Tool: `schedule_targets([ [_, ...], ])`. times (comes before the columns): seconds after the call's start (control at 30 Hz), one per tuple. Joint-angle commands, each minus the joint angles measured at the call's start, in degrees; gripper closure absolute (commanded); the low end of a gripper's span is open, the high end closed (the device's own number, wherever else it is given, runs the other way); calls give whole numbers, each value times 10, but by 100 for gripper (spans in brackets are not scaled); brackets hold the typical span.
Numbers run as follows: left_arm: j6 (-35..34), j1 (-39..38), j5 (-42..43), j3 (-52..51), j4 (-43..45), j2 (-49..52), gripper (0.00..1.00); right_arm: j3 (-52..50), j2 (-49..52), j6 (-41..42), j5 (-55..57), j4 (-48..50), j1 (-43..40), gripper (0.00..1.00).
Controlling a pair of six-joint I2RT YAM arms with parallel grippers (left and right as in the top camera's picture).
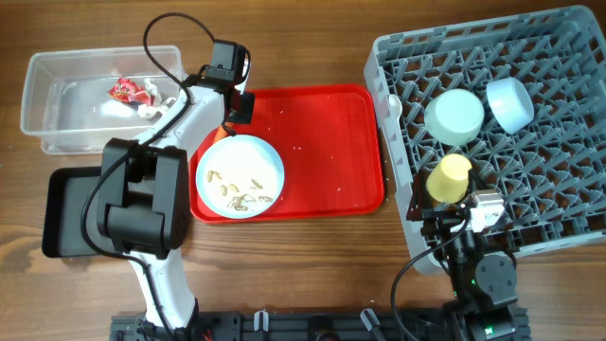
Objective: Sort waste into correct bins and load items into the dishwasher rack
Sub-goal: 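Grasp the carrot with the left gripper and drop it on the black tray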
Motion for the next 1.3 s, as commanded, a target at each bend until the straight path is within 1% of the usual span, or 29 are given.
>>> schedule_targets([
  [0.0, 10, 0, 6, -2, 1, 9, 58, -1, -3, 2, -2, 3, -2, 0],
  [0.03, 9, 0, 6, -2, -2, 9, 49, -1, -3, 2, -2, 3, -2, 0],
  [0.07, 8, 0, 6, -3, -3, 11, 44, -1, -3, 2, -2, 3, -2, 0],
  [0.13, 8, 0, 6, -6, -2, 17, 41, -1, -3, 2, -2, 3, -2, 0],
  [0.2, 8, 0, 6, -6, -1, 28, 41, -1, -3, 2, -2, 3, -2, 0],
  [0.23, 8, 0, 5, -6, 2, 34, 44, -1, -3, 2, -2, 3, -2, 0],
  [0.27, 8, 0, 5, -6, 2, 36, 51, -1, -3, 2, -2, 3, -2, 0],
  [0.3, 8, 0, 5, -6, 3, 37, 56, -1, -3, 2, -2, 3, -2, 0],
  [0.33, 8, 0, 5, -6, 6, 37, 65, -1, -3, 2, -2, 3, -2, 0],
  [0.37, 8, 0, -1, -5, 8, 35, 70, -1, -3, 2, -2, 3, -2, 0],
  [0.43, 8, 0, -28, -3, 8, 29, 80, -1, -3, 2, -2, 3, -2, 0],
  [0.47, 8, 0, -48, 0, 5, 24, 82, -1, -3, 2, -2, 3, -2, 0],
  [0.6, 8, 0, -128, 14, -12, -17, 83, -1, -3, 2, -2, 3, -2, 0],
  [0.77, 3, 0, -149, 34, -47, -102, 76, -1, -3, 2, -2, 3, -2, 0],
  [0.8, -16, 0, -149, 35, -56, -130, 75, -1, -3, 2, -2, 3, -2, 0],
  [0.87, -59, 0, -148, 35, -80, -171, 74, -1, -3, 2, -2, 3, -2, 0],
  [0.97, -138, 0, -130, 35, -158, -241, 81, -1, -3, 2, -2, 3, -2, 0],
  [1.03, -251, 6, -130, 35, -241, -289, 81, -1, -3, 2, -2, 3, -2, 0],
  [1.1, -402, 29, -130, 31, -346, -339, 84, -1, -3, 2, -2, 3, -2, 0],
  [1.17, -439, 51, -134, 19, -381, -362, 83, -1, -3, 2, -2, 3, -2, 0],
  [1.27, -462, 98, -139, -26, -385, -381, 82, -1, -3, 2, -2, 3, -2, 0],
])
